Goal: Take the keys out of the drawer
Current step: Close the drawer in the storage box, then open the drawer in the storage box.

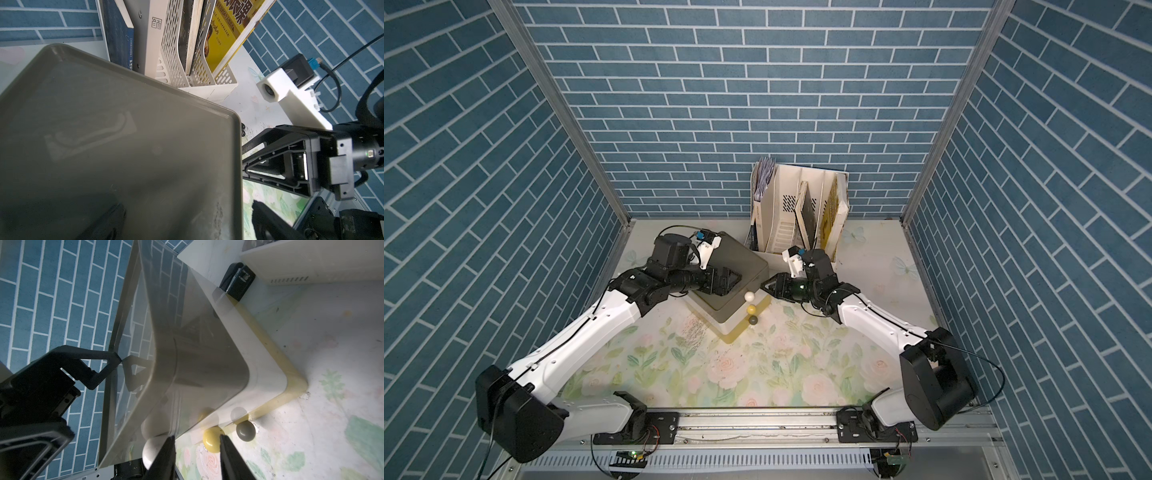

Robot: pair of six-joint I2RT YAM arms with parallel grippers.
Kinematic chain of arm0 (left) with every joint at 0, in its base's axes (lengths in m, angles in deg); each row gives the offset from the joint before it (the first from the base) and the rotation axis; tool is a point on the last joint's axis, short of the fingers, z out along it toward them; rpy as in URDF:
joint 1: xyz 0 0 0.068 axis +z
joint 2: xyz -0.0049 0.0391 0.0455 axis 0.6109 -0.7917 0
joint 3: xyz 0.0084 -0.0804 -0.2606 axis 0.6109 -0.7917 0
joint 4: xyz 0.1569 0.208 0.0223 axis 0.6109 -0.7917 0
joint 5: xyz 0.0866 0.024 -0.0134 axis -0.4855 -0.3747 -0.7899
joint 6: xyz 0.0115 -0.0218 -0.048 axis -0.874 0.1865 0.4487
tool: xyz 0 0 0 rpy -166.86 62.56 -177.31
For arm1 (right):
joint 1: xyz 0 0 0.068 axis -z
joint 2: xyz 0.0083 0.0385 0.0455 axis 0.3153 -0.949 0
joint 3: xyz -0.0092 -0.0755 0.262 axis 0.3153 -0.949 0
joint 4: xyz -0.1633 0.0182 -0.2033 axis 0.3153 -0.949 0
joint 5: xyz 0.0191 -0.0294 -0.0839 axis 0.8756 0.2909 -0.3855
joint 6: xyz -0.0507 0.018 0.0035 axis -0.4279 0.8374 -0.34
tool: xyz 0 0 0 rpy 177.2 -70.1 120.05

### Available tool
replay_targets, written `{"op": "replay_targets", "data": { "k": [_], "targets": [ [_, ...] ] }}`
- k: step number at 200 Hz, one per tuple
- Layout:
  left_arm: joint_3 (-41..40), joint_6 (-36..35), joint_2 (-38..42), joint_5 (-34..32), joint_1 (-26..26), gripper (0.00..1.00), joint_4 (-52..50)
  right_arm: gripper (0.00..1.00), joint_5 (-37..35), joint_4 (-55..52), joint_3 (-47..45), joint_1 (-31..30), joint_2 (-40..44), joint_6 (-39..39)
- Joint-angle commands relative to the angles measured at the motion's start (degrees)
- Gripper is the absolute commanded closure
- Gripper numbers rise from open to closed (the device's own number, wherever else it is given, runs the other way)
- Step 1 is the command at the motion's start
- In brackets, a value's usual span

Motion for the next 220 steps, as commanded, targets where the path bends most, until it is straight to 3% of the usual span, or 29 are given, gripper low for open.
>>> {"op": "replay_targets", "data": {
  "k": [1, 44, 88, 134, 220],
  "targets": [
    [-0.59, 0.01, 0.09, -0.31, 0.26, 0.00, -2.96, 0.62, -2.59, -2.13, -1.47, 1.25, 3.40, -0.73],
    [-0.36, -0.61, 1.45, -0.07, 0.29, 0.00, -1.76, 0.57, -4.96, 0.10, -6.93, 3.26, 9.66, -0.30],
    [-0.99, -1.56, 1.55, 1.98, 0.33, 0.00, -2.32, 0.54, -1.84, 7.00, -13.65, 2.94, 10.74, 3.39],
    [-1.04, -2.45, 1.75, 0.18, 0.22, 0.00, -4.04, 0.53, 1.62, 16.44, -18.34, -0.87, 8.80, 5.66],
    [0.14, -3.52, 1.38, -1.80, 0.21, 0.00, -5.60, 0.52, 2.94, 25.49, -16.14, -6.38, -1.47, 6.90]
  ]
}}
